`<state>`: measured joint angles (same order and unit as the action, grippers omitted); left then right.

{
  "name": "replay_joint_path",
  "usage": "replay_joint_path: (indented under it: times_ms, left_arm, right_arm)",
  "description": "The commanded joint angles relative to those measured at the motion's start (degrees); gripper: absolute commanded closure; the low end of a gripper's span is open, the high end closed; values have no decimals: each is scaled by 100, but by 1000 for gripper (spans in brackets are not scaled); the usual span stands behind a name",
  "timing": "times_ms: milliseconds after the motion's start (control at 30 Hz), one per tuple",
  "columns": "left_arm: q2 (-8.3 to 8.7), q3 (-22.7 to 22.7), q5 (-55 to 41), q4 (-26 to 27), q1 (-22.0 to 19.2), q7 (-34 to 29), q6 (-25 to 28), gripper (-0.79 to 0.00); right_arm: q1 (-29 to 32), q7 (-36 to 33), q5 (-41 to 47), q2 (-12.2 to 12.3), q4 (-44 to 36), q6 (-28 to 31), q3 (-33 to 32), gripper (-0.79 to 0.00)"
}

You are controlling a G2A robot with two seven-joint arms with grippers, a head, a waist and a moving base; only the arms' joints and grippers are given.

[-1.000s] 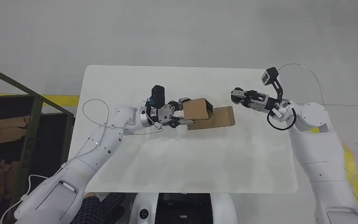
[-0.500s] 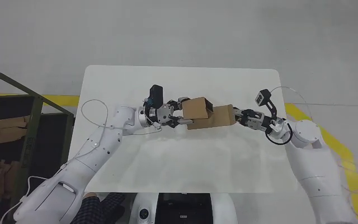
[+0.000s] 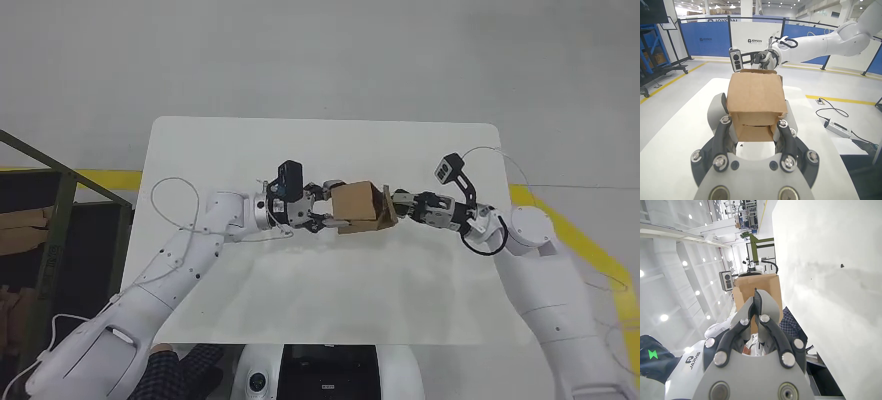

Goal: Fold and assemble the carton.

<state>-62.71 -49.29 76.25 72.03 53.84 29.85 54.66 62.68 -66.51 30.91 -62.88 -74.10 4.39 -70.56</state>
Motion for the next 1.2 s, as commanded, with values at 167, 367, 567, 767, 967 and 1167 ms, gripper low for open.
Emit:
replay_joint_path:
  times_ms: [167,367,567,767,967,1167]
  left_arm:
    - [-25,-53,-147,-64,-17,167,147,-372]
    - [-33,-134,-268,-141,-9,185,241,-376]
    - [-65,-108,-231,-139,-13,113,223,-372]
    - [-83,-130,-165,-152,-31,53,191,-369]
    - [-93,-143,-60,-155,-16,-19,142,-369]
    - [-105,-151,9,-175,-12,-81,118,-372]
  right_arm:
    - [-8,135,32,-15,106,-12,57,0]
    - [90,93,106,0,184,10,15,0]
    - [61,-49,314,-26,49,14,103,0]
    - [-33,-107,278,-39,-16,-58,196,0]
    - [-120,-130,86,-13,-129,-105,161,0]
    - [-121,-131,-110,28,-324,-234,100,0]
